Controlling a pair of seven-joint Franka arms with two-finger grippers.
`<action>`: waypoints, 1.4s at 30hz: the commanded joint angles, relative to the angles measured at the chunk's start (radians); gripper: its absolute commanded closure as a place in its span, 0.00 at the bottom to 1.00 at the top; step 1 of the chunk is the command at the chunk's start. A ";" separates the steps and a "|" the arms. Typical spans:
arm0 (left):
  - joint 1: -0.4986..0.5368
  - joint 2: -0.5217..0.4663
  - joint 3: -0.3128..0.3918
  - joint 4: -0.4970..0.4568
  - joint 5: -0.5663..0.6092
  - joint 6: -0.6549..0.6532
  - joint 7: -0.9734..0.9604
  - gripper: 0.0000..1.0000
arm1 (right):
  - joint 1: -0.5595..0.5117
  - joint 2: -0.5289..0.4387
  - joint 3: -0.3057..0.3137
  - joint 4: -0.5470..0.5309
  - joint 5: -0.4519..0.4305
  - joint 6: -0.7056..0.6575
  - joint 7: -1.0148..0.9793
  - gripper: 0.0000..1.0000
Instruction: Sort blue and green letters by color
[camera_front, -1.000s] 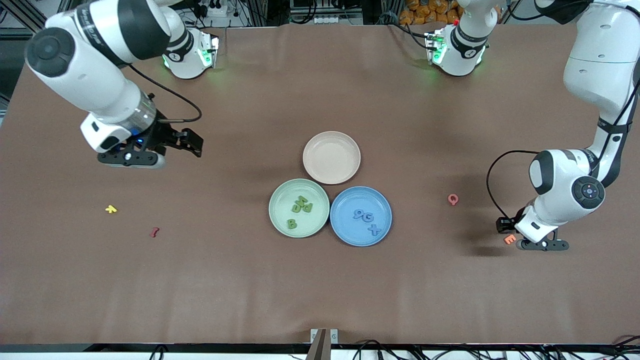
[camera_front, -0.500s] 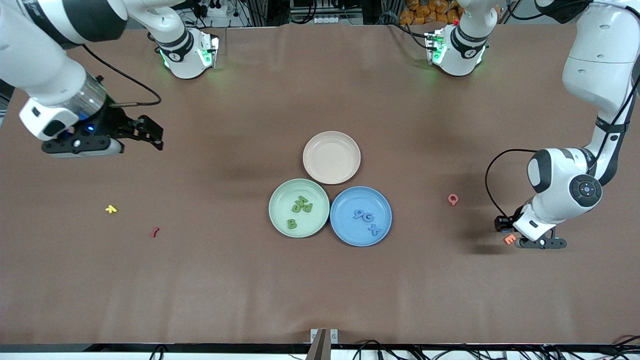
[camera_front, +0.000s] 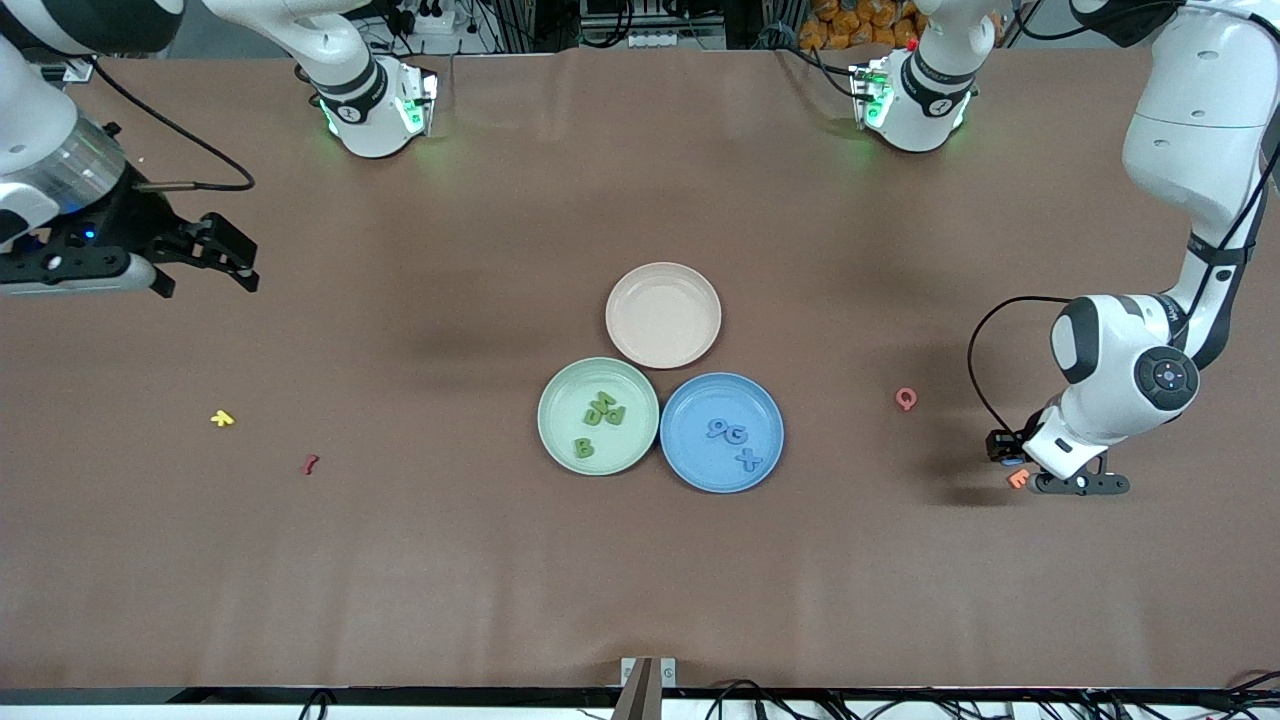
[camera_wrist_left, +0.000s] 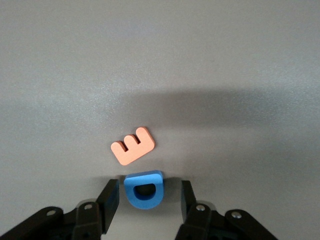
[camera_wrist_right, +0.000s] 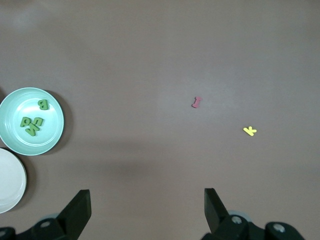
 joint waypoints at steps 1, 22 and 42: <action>0.010 -0.025 -0.009 -0.032 -0.017 0.021 -0.006 0.42 | -0.023 0.011 0.003 0.065 -0.015 -0.052 -0.037 0.00; 0.014 -0.011 -0.009 -0.018 -0.016 0.021 -0.004 0.41 | -0.028 0.037 -0.006 0.142 -0.029 -0.159 -0.085 0.00; 0.016 0.004 -0.009 -0.016 -0.016 0.039 -0.003 0.41 | -0.023 0.037 -0.002 0.135 -0.024 -0.176 -0.082 0.00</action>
